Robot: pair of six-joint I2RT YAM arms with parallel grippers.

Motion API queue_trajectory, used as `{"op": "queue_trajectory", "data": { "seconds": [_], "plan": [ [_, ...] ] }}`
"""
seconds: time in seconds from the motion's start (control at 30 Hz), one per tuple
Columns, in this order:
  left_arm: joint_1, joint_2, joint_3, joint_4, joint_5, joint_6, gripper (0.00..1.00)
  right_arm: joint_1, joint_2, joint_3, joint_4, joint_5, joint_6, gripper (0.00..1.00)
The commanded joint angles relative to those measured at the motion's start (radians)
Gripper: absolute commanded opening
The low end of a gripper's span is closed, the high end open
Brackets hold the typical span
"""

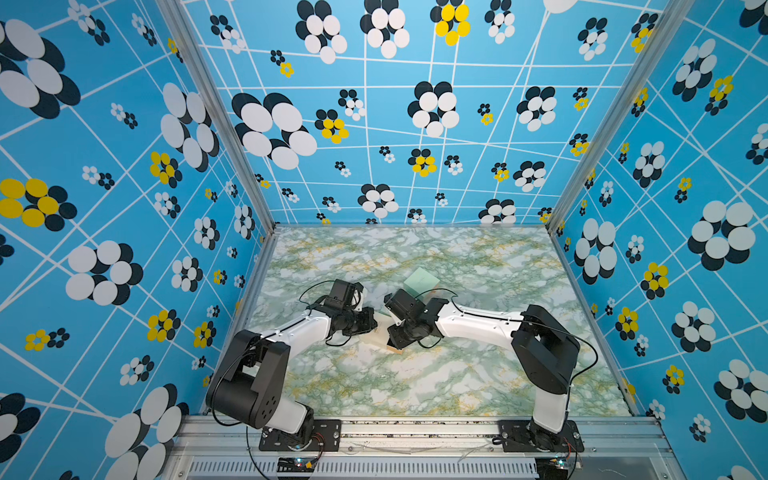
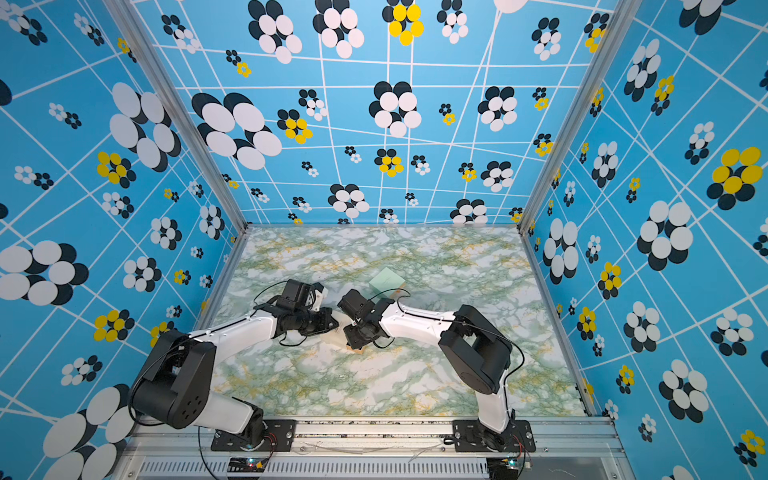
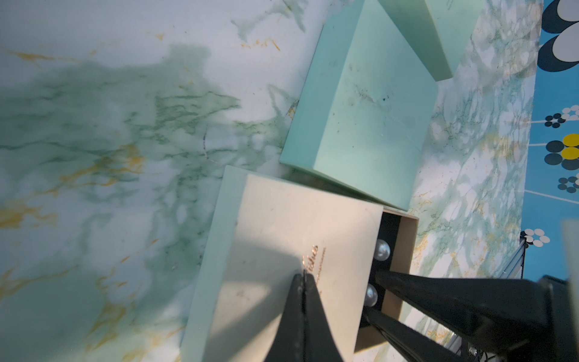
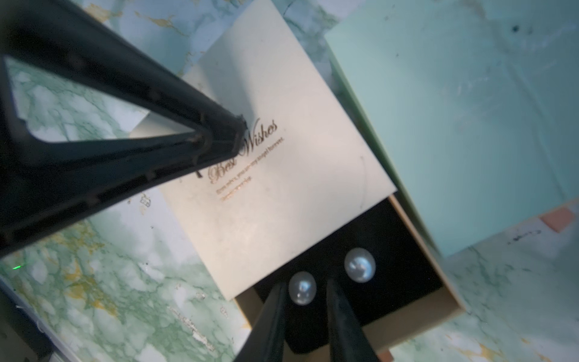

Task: Take out the earrings from the drawer-style jewelry box
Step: Pick up the earring from the drawer.

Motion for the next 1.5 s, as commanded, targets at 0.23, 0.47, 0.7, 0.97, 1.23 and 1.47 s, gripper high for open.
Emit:
{"op": "queue_trajectory", "data": {
  "seconds": [0.23,0.47,0.7,0.97,1.23,1.47],
  "plan": [
    [-0.005,0.062,-0.04,-0.134,-0.067,0.018,0.0,0.01,0.031,0.033,-0.026,0.024,-0.019,0.26],
    [-0.004,0.063,-0.038,-0.134,-0.069,0.019,0.0,0.009,0.036,0.031,-0.025,0.024,-0.018,0.25],
    [-0.005,0.064,-0.04,-0.134,-0.069,0.018,0.0,0.011,0.038,0.024,-0.025,0.027,-0.017,0.22],
    [-0.005,0.064,-0.041,-0.135,-0.069,0.018,0.0,0.011,0.022,0.019,-0.027,0.033,-0.018,0.19],
    [-0.005,0.063,-0.041,-0.134,-0.069,0.018,0.0,0.011,0.015,0.014,-0.026,0.032,-0.015,0.14],
    [-0.005,0.06,-0.043,-0.135,-0.069,0.017,0.0,0.011,-0.003,0.013,-0.023,0.03,-0.013,0.1]
  ]
}}
